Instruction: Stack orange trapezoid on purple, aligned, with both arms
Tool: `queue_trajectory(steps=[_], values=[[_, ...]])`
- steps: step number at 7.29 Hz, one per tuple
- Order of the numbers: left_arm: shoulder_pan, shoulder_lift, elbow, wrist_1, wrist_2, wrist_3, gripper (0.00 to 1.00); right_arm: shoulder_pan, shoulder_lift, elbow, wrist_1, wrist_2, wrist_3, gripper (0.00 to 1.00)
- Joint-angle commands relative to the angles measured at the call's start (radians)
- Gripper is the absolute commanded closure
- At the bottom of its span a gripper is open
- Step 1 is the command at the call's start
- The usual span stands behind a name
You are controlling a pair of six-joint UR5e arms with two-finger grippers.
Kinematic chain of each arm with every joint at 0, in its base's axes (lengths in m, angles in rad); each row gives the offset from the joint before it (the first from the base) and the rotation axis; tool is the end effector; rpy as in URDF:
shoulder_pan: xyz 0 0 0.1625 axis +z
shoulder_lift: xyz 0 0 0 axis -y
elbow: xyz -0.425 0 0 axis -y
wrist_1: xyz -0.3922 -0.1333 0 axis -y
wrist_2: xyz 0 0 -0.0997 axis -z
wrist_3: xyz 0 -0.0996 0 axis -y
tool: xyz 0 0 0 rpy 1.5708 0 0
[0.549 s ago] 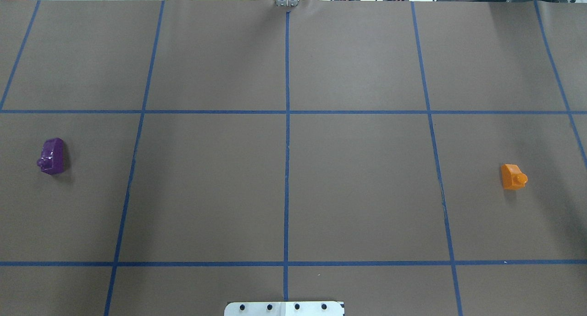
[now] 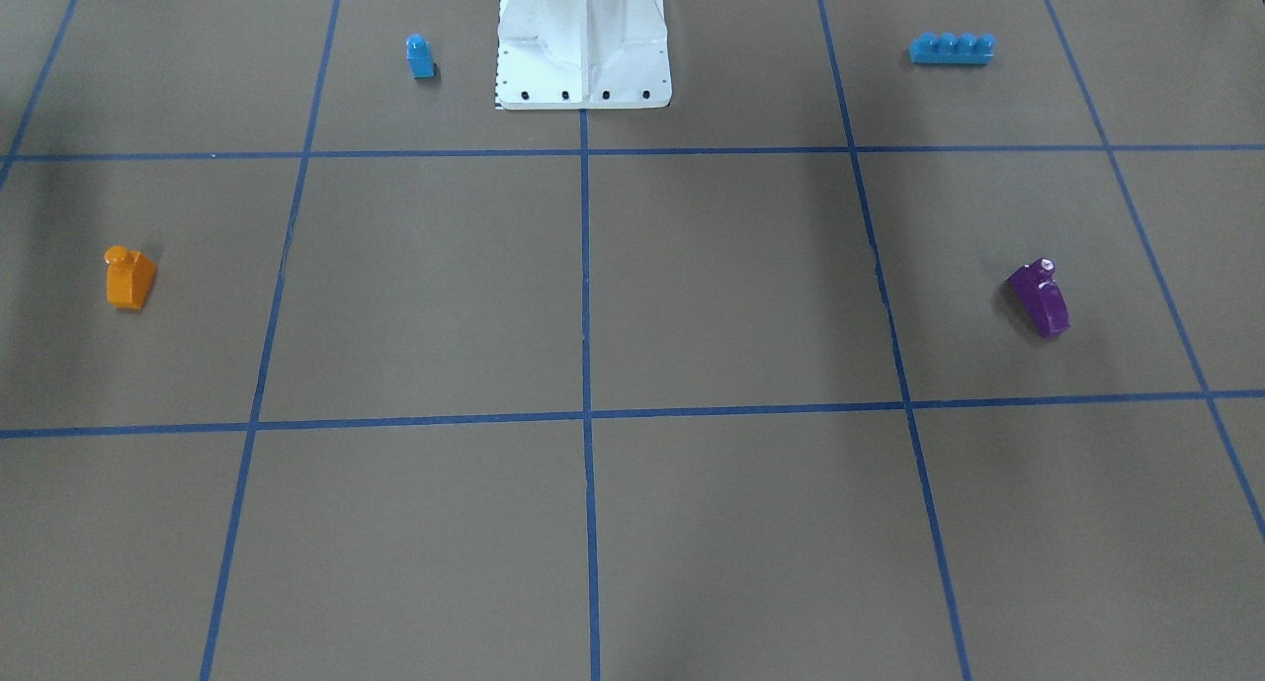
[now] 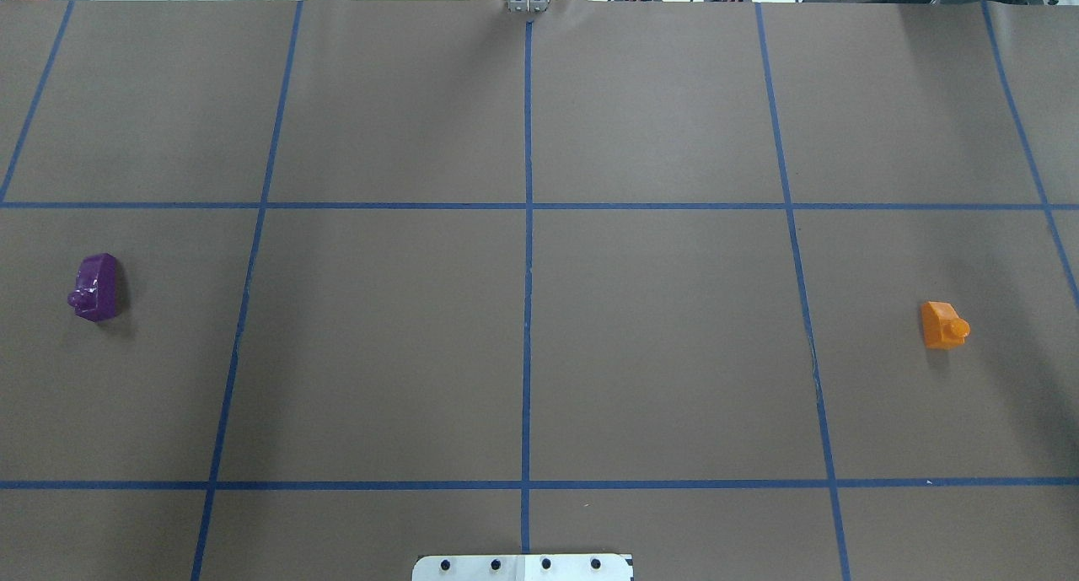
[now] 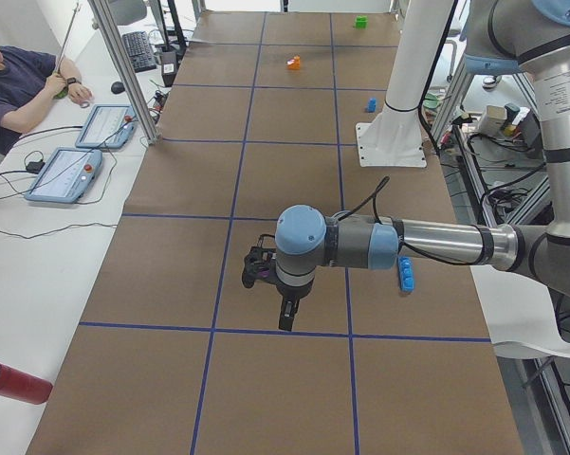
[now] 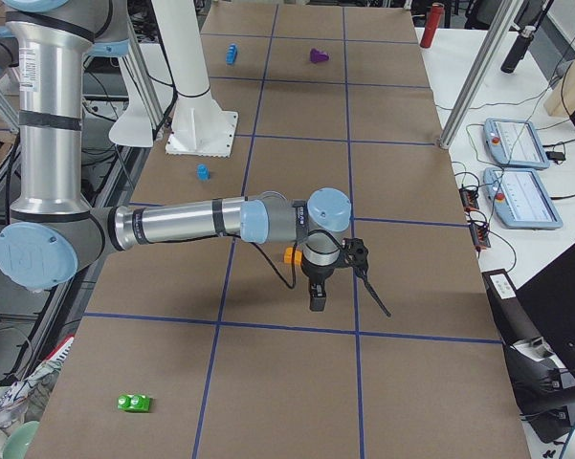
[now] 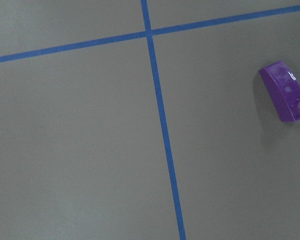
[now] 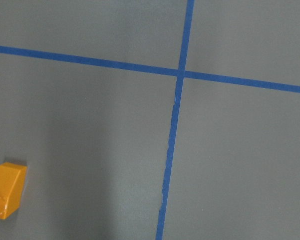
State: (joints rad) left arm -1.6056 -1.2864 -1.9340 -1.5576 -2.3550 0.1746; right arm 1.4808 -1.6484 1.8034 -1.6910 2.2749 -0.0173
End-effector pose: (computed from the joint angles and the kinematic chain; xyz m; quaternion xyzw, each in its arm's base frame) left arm -0.0760 -0.3734 0.6034 0.0701 0.3767 0.0770 0.9205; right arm 0.0275 -0.4612 0.5981 0.0038 -0.3451 -0.0563 0.9369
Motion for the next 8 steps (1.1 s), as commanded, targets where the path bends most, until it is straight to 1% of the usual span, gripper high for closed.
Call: queue_trajectory(steps=[1,2,3,4,5,6,7,8], values=[[0.033,-0.052,0.004,-0.022,0.000,-0.006,0.00,-0.004,0.009,0.001,-0.001,0.000,0.000,0.00],[0.105,-0.112,0.021,-0.021,0.003,-0.010,0.00,-0.004,0.009,0.001,0.001,0.002,0.000,0.00],[0.136,-0.158,0.053,-0.021,-0.001,-0.074,0.00,-0.005,0.012,0.001,0.001,0.000,0.000,0.00],[0.185,-0.177,0.062,-0.033,-0.007,-0.227,0.00,-0.005,0.012,0.001,0.001,0.000,0.000,0.00],[0.241,-0.189,0.067,-0.086,-0.004,-0.332,0.00,-0.005,0.013,0.001,0.001,0.000,0.000,0.00],[0.294,-0.191,0.097,-0.178,0.003,-0.416,0.00,-0.005,0.013,0.001,-0.001,0.002,0.000,0.00],[0.350,-0.191,0.157,-0.319,0.032,-0.516,0.00,-0.005,0.013,0.001,-0.001,0.002,0.000,0.00],[0.425,-0.192,0.214,-0.461,0.036,-0.723,0.00,-0.005,0.013,0.001,-0.001,0.002,0.000,0.00]])
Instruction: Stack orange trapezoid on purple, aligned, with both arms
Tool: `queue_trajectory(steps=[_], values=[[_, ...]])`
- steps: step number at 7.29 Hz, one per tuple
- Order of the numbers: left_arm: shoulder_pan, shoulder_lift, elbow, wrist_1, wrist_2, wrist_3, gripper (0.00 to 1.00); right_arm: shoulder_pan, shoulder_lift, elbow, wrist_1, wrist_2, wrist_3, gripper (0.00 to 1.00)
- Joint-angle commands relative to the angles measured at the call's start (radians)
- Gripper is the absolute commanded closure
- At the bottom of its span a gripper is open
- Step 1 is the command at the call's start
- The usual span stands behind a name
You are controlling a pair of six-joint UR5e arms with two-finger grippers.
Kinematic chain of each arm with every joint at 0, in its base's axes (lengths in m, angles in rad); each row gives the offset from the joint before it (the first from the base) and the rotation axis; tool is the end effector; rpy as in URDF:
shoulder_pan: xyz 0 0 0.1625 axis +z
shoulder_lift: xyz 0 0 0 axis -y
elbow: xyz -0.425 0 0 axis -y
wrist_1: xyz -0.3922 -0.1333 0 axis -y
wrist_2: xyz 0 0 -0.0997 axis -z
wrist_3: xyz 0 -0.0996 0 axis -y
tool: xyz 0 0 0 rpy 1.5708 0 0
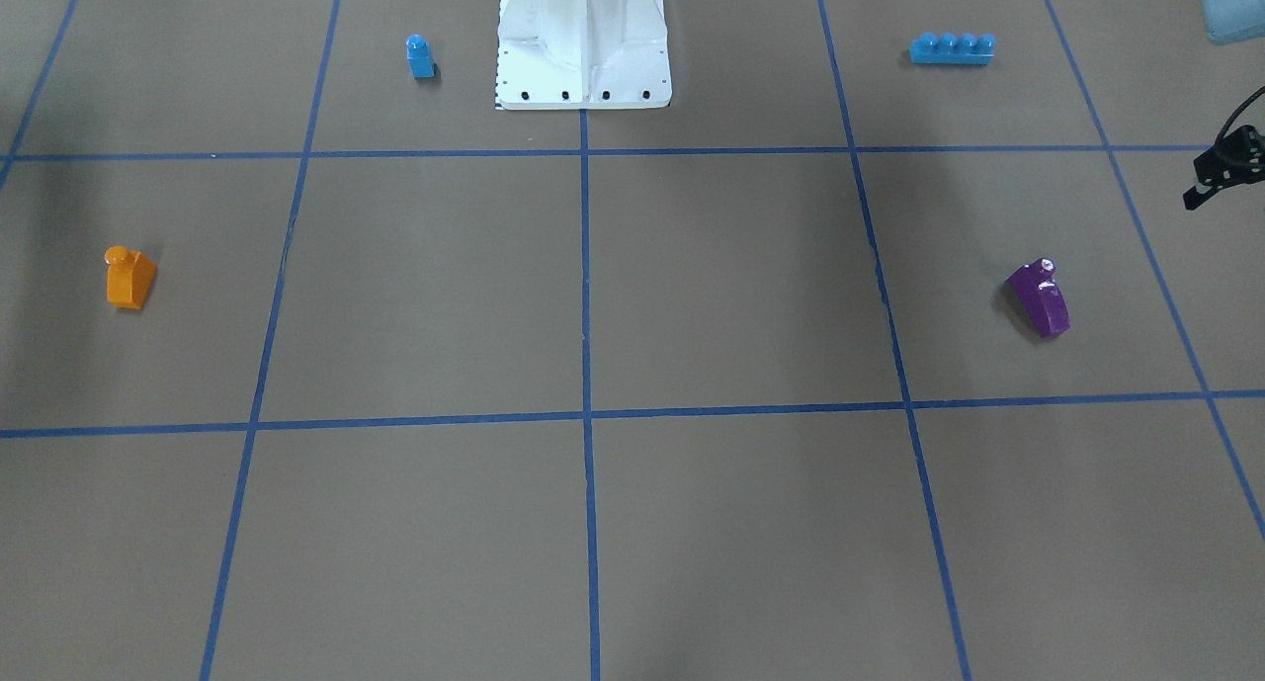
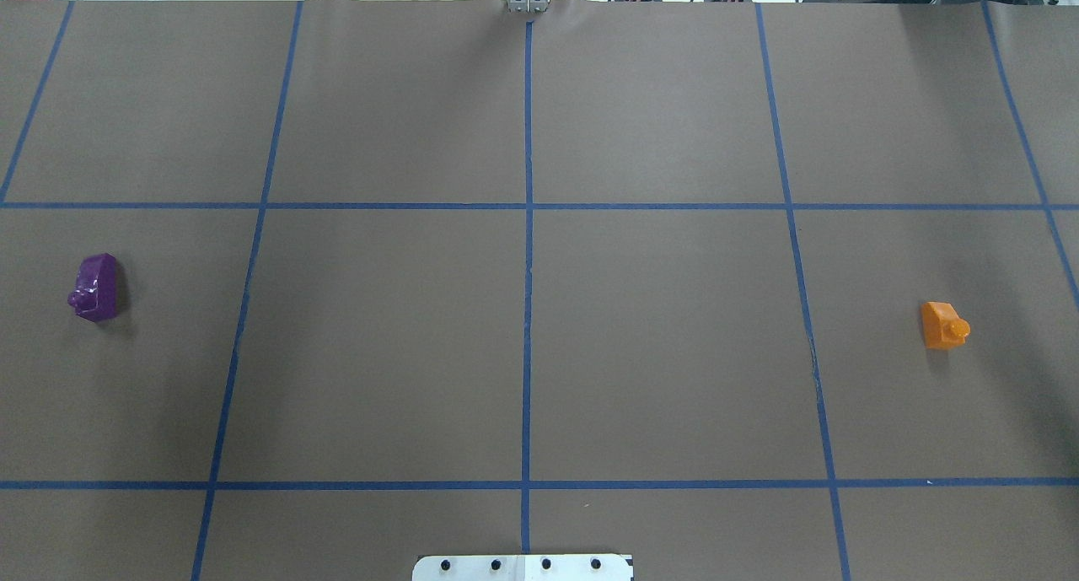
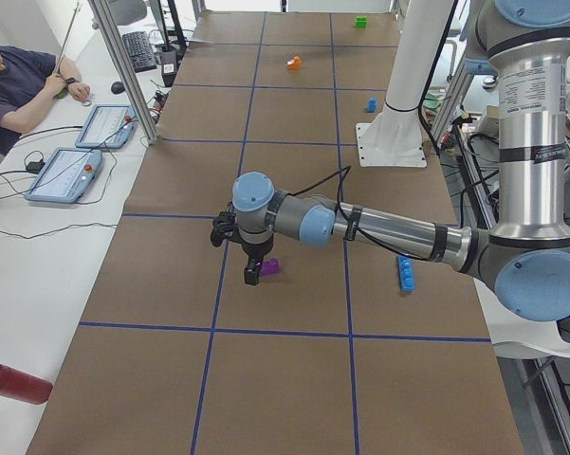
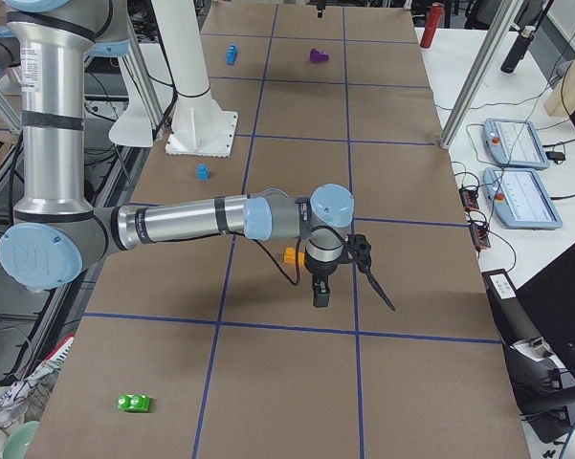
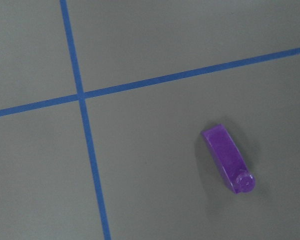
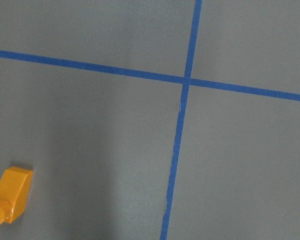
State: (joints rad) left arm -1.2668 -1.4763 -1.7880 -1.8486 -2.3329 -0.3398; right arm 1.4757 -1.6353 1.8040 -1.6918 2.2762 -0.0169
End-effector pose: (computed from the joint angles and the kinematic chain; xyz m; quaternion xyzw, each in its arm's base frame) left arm 0.0788 -0.4669 0.5651 0.0599 0.4042 0.0577 0.9109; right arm 0.0245 -0.4669 0.5918 0.0089 -0.3459 -0.0607 0.9362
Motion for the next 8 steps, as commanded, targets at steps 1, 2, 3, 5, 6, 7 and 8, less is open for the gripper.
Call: queue_trajectory(steps=[1,2,3,5,6,7,8], values=[[0.172,-0.006,0.097,-0.290,0.032,-0.410,0.00,0.000,-0.001,0.000,0.000,0.000,0.000,0.00],[0.263,-0.006,0.096,-0.322,0.134,-0.520,0.00,0.000,0.000,0.000,0.000,-0.001,0.000,0.00],[0.327,-0.004,0.102,-0.327,0.189,-0.569,0.00,0.000,0.000,0.000,0.000,-0.001,0.000,0.00],[0.339,-0.006,0.131,-0.328,0.191,-0.570,0.00,0.000,-0.001,-0.002,0.000,-0.001,0.000,0.00],[0.339,-0.007,0.139,-0.328,0.191,-0.570,0.03,0.000,-0.001,-0.002,0.000,-0.001,0.000,0.00],[0.340,-0.012,0.148,-0.328,0.191,-0.571,0.15,0.000,-0.001,-0.002,0.000,-0.001,0.000,0.00],[0.340,-0.019,0.159,-0.328,0.191,-0.568,0.46,0.000,0.000,-0.002,0.000,-0.001,0.000,0.00]])
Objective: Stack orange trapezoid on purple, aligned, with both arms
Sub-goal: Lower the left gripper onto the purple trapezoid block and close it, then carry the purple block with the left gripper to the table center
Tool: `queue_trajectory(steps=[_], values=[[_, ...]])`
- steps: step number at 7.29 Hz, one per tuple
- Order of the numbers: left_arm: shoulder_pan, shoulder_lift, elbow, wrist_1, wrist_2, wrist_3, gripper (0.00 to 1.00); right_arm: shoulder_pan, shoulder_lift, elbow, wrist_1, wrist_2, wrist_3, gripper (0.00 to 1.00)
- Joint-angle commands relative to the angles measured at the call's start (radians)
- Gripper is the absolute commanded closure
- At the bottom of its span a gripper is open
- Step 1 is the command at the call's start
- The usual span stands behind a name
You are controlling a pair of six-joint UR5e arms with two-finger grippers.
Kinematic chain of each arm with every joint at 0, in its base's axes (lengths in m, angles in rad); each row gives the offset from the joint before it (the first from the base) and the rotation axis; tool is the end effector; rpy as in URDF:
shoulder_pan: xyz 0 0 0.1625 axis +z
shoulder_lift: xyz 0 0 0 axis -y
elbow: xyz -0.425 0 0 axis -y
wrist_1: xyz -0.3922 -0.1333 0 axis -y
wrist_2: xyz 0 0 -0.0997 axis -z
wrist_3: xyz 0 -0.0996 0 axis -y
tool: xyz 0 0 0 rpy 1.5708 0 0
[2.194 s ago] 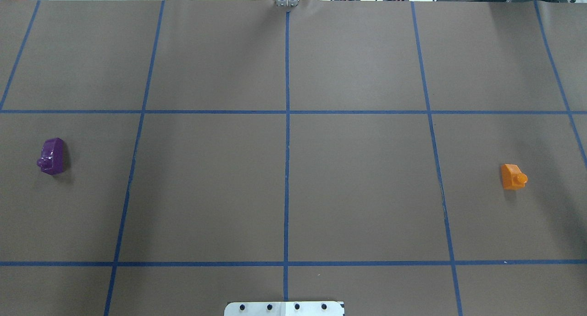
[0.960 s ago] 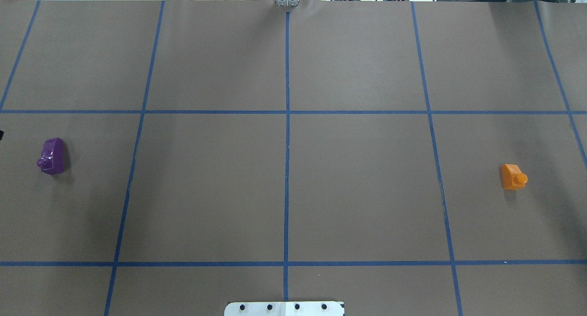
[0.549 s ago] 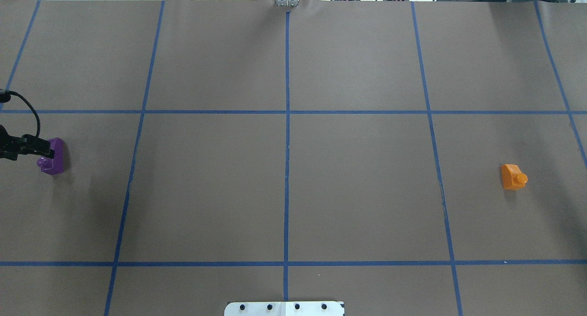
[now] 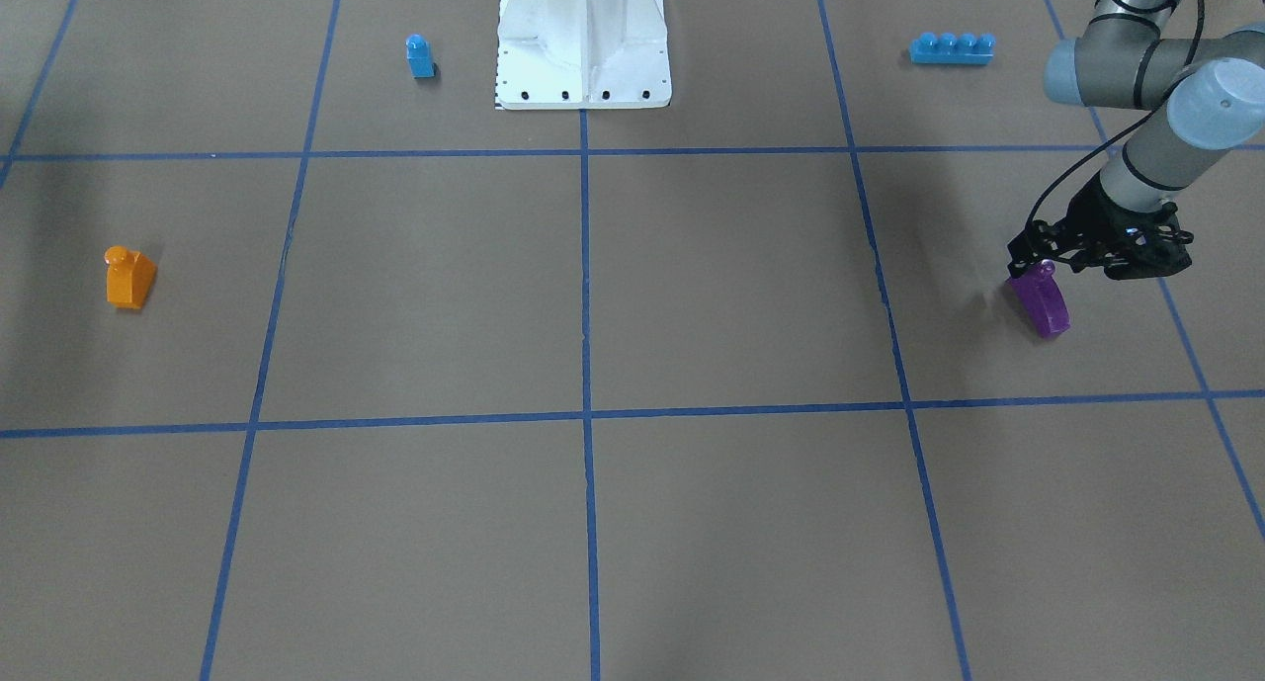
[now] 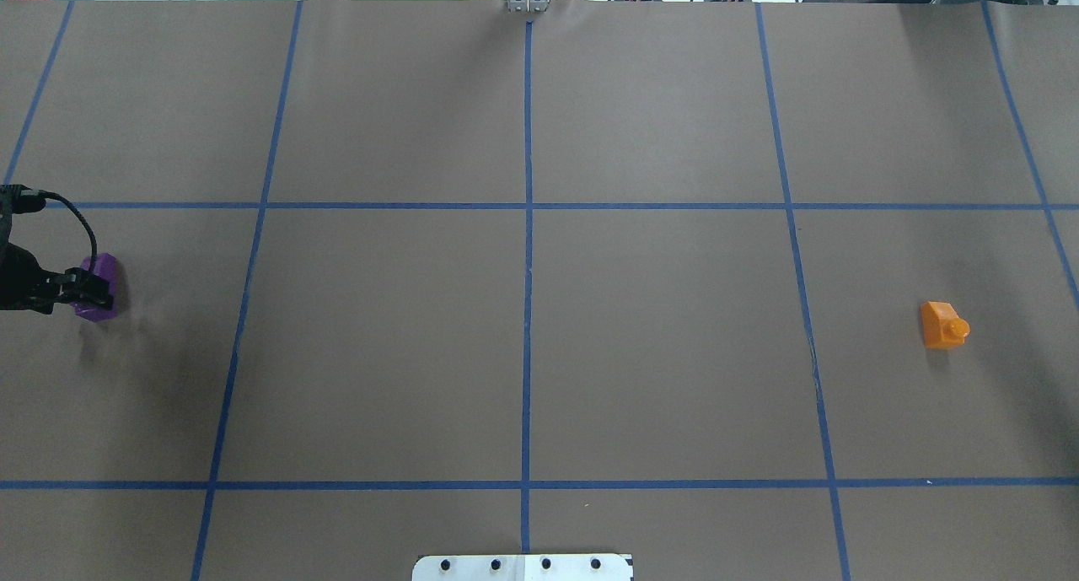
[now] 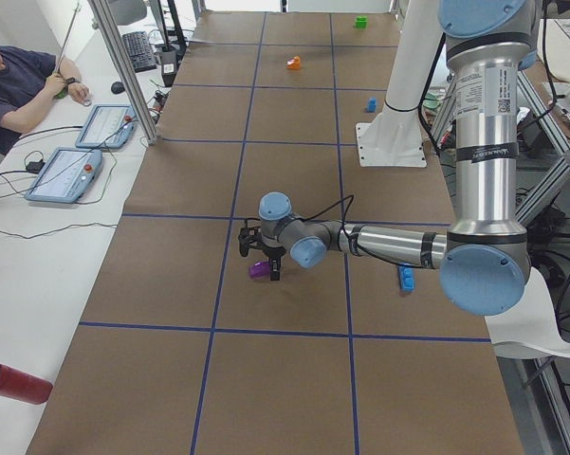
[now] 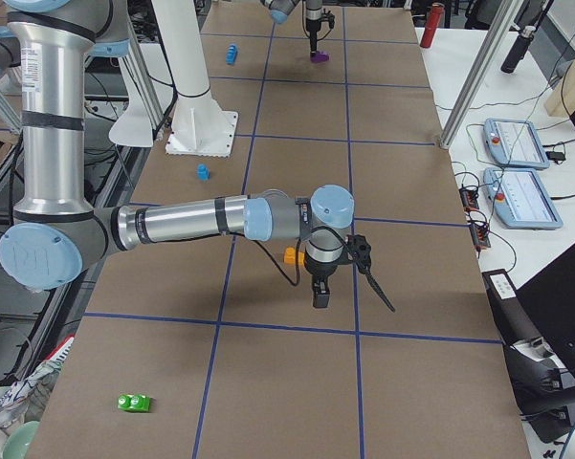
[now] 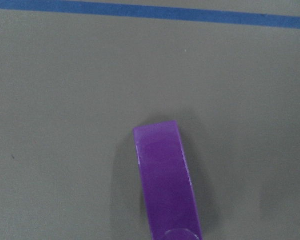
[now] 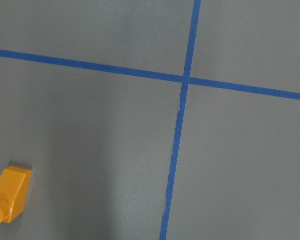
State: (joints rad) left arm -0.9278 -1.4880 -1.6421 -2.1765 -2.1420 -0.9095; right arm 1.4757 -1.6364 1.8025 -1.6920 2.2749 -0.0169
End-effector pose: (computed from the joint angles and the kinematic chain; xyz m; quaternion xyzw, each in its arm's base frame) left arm 0.2281 -0.4370 0.6042 0.0117 0.3890 -0.0401 0.9203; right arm 0.0246 -0.4664 0.5931 0.0076 -0.3453 -0.0603 0.9365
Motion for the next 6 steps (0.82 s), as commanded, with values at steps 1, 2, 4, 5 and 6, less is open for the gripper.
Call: queue_trajectory(steps=[1,2,4,5,6], values=[[0.009,-0.018,0.015,0.001,0.001,0.000,0.76,0.000,0.000,0.000,0.000,0.000,0.000,0.00],[0.009,-0.020,0.015,0.003,0.001,0.009,0.99,0.000,0.001,0.000,0.000,0.000,0.000,0.00],[0.012,-0.047,-0.020,0.010,0.001,0.015,1.00,0.000,0.001,0.000,0.000,0.000,0.000,0.00],[0.045,-0.064,-0.040,0.014,-0.003,0.017,1.00,0.000,0.001,0.000,0.000,0.000,0.000,0.00],[0.079,-0.107,-0.071,0.020,-0.001,0.015,1.00,0.000,0.001,0.000,0.000,0.000,-0.002,0.00]])
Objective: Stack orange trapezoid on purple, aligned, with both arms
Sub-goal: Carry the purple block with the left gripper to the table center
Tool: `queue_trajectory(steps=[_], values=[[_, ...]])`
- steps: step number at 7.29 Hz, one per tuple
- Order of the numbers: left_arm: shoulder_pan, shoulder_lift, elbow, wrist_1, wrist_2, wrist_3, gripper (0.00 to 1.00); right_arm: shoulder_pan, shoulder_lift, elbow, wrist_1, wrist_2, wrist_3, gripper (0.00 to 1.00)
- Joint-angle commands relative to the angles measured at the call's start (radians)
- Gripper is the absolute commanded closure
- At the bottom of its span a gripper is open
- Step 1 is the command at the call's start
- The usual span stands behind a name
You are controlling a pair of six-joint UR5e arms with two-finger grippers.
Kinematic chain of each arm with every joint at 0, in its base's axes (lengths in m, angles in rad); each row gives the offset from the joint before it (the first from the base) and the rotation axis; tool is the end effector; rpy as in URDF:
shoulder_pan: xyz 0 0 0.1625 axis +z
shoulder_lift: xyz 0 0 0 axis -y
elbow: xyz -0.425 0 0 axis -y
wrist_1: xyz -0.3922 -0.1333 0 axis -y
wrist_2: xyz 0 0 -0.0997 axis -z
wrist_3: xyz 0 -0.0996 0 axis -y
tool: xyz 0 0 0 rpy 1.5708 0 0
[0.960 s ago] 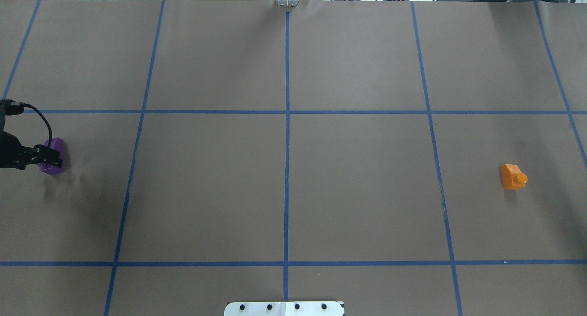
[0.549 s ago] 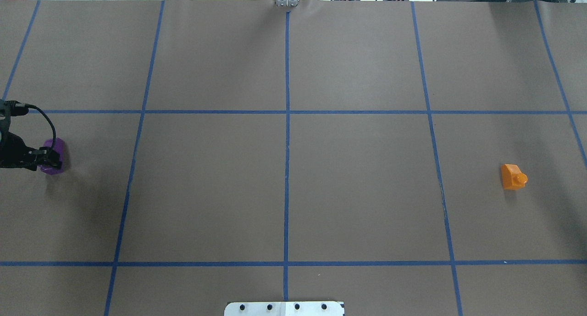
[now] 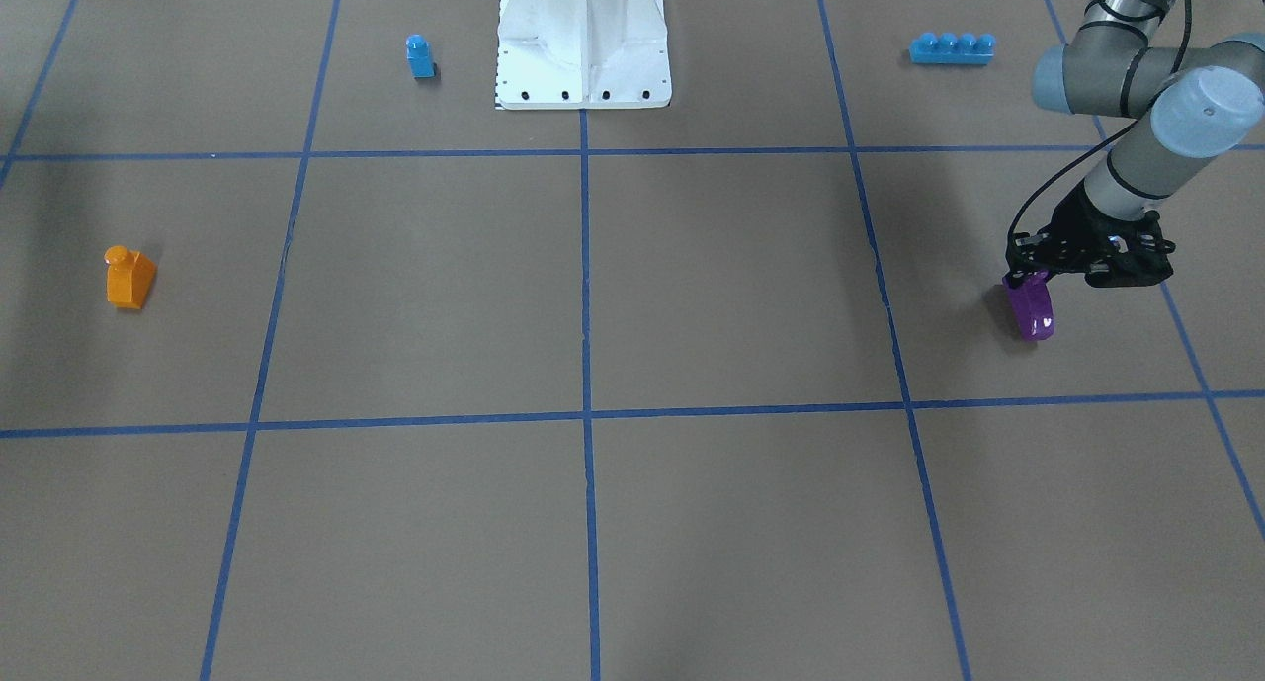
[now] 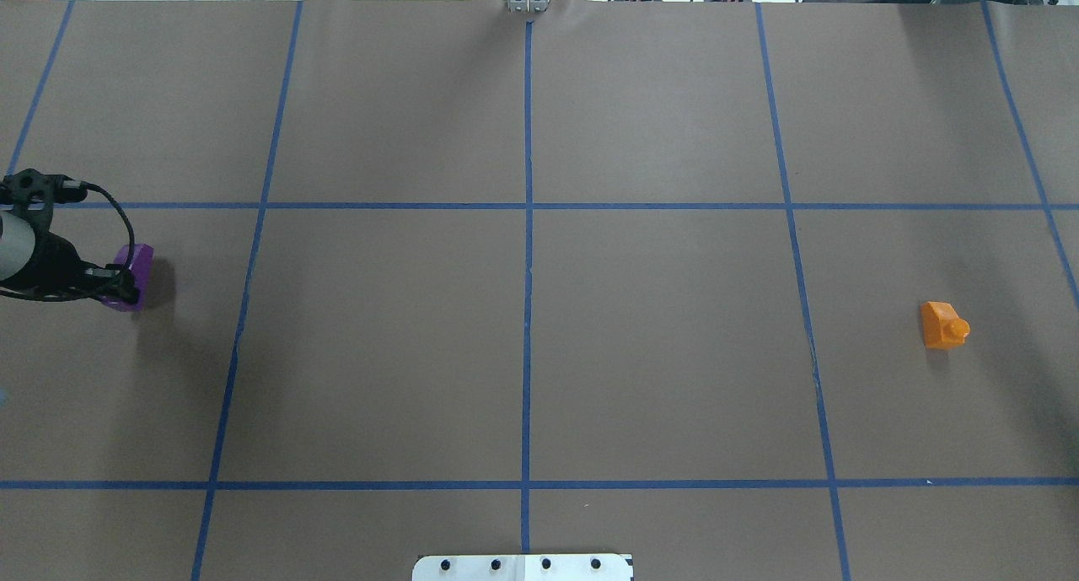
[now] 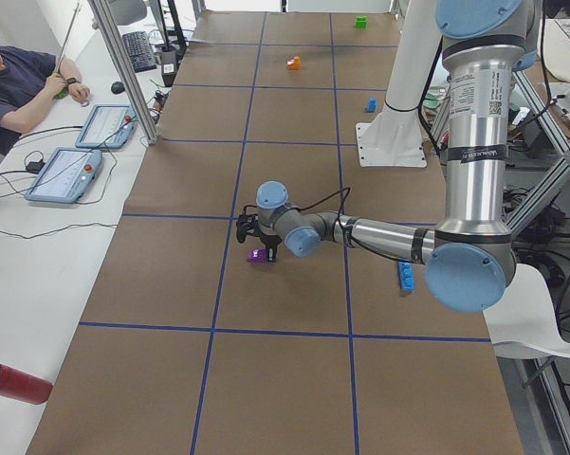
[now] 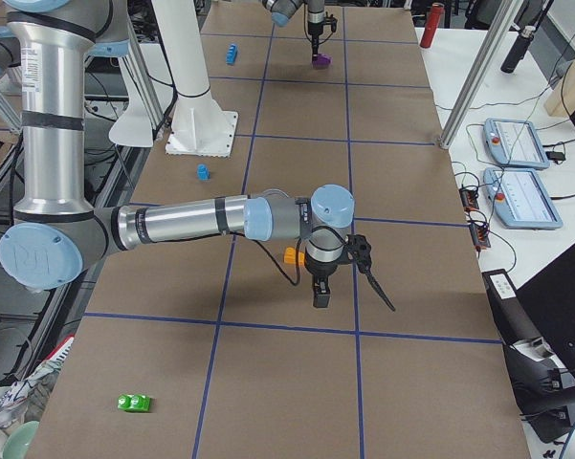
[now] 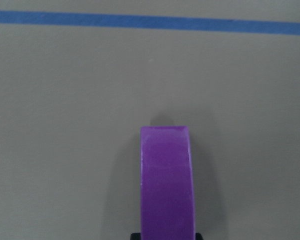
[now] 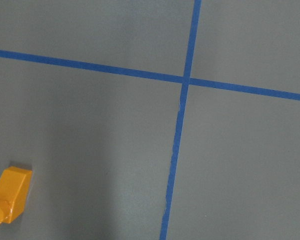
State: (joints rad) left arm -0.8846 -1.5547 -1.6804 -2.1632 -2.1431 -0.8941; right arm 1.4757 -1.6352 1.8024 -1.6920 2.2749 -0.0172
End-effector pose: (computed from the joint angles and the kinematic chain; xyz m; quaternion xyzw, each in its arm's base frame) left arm 0.2642 -0.4478 0.5525 0.0382 0.4163 0.0007 0.9084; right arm 0.0246 -0.4669 0.5926 0.0081 -0.3453 -0.0606 0.9365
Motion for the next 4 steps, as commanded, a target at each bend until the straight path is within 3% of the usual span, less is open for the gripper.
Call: queue_trajectory(steps=[1,3,4], values=[[0.070,-0.092,-0.059,0.051,0.002,0.000,1.00,0.000,0.000,0.000,0.000,0.000,-0.001,0.00],[0.151,-0.291,-0.088,0.309,0.026,-0.008,1.00,0.000,0.000,0.002,0.000,0.000,-0.001,0.00],[0.188,-0.420,-0.090,0.456,0.099,-0.019,1.00,0.000,0.000,0.002,0.000,0.000,-0.001,0.00]])
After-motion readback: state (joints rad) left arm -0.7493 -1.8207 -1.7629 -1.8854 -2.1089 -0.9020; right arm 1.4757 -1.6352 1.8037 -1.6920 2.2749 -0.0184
